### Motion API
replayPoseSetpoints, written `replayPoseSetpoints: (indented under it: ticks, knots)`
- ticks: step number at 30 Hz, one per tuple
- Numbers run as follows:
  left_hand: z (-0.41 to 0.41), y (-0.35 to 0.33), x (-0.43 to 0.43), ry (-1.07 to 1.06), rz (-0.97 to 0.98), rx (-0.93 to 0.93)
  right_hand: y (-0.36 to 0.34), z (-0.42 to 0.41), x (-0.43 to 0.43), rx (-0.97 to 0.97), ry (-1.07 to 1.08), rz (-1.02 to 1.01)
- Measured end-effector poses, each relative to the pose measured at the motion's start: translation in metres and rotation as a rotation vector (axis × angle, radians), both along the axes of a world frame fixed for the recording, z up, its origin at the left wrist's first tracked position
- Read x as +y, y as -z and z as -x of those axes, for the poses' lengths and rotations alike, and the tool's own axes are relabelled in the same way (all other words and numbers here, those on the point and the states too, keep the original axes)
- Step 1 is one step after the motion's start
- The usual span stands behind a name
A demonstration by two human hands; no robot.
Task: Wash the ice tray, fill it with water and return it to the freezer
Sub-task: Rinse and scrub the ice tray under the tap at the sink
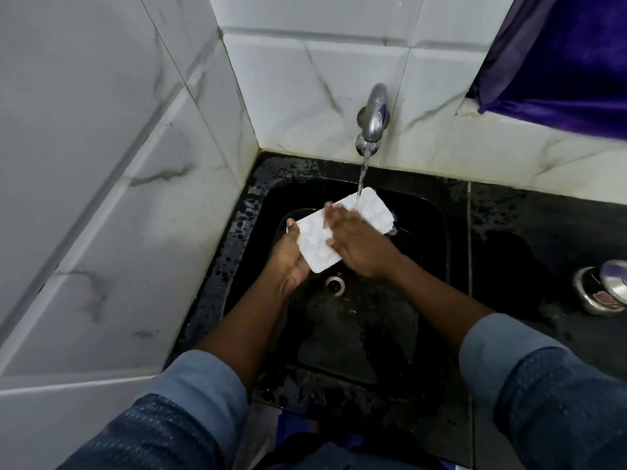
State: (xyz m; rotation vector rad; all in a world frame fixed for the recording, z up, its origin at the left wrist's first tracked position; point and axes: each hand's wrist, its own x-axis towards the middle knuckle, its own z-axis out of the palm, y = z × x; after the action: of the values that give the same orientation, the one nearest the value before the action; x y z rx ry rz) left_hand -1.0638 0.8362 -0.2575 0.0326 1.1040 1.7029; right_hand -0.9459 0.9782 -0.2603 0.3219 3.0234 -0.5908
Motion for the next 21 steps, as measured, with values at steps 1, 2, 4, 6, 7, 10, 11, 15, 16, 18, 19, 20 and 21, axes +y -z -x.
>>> replayPoseSetpoints:
  ticks: [1,2,4,6,7,10,11,15,16,18,19,20,21]
  knots:
    - [-0.001,0.001,-0.003,0.004,0.003,-0.004,0.002,-0.001,0.014,-0.008,0.092,0.016]
    - [-0.003,0.004,-0.006,-0.003,0.021,-0.057,0.005,-0.002,0.028,-0.025,0.189,0.024]
    - [-0.005,0.003,-0.007,-0.042,0.056,-0.092,0.005,-0.001,0.037,-0.089,0.350,0.042]
    - [-0.011,-0.004,-0.008,-0.035,0.039,-0.047,-0.002,0.013,0.015,-0.072,0.353,0.119]
    - [-0.011,-0.005,-0.007,-0.012,-0.015,-0.014,-0.005,0.022,-0.004,-0.029,0.297,0.138]
    - [-0.005,0.001,0.006,-0.014,0.008,-0.099,-0.006,0.035,-0.028,0.053,0.081,0.029]
    - [-0.002,0.000,0.006,-0.011,0.004,-0.062,-0.006,0.036,-0.019,0.048,0.064,0.025]
    - [-0.005,-0.003,-0.011,0.013,-0.058,-0.109,0.000,0.038,0.024,-0.036,0.229,-0.006]
    - [-0.008,-0.001,-0.014,0.017,-0.025,-0.127,0.006,0.039,0.028,-0.066,0.254,-0.034]
    - [-0.010,-0.001,-0.016,0.005,-0.033,-0.104,0.012,0.047,0.031,-0.049,0.391,0.064]
    - [-0.014,-0.006,-0.017,-0.016,-0.044,-0.090,0.010,0.053,0.031,-0.036,0.484,0.124]
    - [-0.015,-0.010,-0.016,-0.025,-0.054,-0.107,0.006,0.058,0.033,-0.027,0.580,0.155]
    - [-0.017,-0.011,-0.015,-0.043,-0.028,-0.120,0.000,0.063,0.033,-0.020,0.680,0.162]
